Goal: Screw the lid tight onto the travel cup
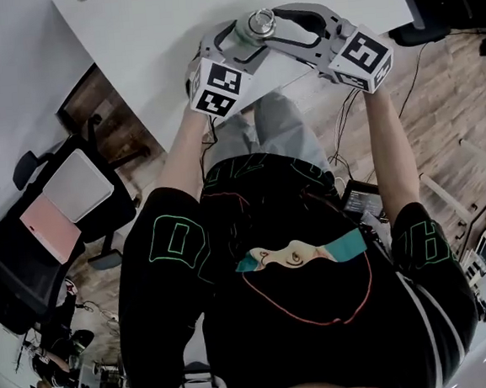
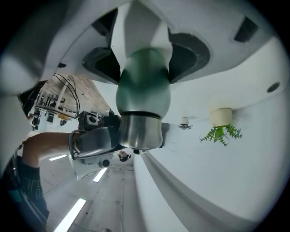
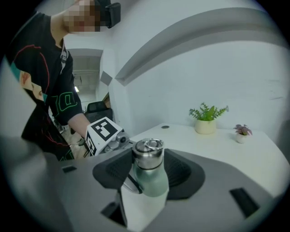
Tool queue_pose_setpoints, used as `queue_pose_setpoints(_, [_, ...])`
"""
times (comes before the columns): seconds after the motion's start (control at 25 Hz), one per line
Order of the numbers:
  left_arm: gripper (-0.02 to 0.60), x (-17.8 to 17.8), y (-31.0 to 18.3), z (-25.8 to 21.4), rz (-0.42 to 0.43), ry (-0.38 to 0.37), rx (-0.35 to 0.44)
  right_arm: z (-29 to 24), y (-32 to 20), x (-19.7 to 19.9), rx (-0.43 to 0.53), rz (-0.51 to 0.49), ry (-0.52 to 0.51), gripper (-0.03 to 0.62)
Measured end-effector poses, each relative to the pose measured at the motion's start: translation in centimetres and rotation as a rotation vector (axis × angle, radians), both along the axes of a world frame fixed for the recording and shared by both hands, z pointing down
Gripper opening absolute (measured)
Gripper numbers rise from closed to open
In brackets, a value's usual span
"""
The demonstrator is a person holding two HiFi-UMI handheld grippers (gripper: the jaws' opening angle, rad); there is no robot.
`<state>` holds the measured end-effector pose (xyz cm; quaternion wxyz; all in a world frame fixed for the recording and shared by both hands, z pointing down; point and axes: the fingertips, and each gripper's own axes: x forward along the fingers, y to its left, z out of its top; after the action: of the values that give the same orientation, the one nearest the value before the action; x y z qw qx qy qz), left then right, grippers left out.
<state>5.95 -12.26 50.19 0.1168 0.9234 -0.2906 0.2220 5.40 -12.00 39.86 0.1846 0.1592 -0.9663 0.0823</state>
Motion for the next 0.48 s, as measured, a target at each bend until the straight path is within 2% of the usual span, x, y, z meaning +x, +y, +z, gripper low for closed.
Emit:
queue_pose_setpoints(0.24, [0.345,0.48,0.65,-0.22,0.013,-0.003,0.005,-0.33,0.52,-0.24,-0.021,-0.154,-0.017,0.227])
queue_pose_setpoints(0.48, [0.345,0.70,0.23,-0.17,0.005,-0.012,0.006,-0.41,0.18,-0.05,-0.037,-0.189,-0.065,0.222])
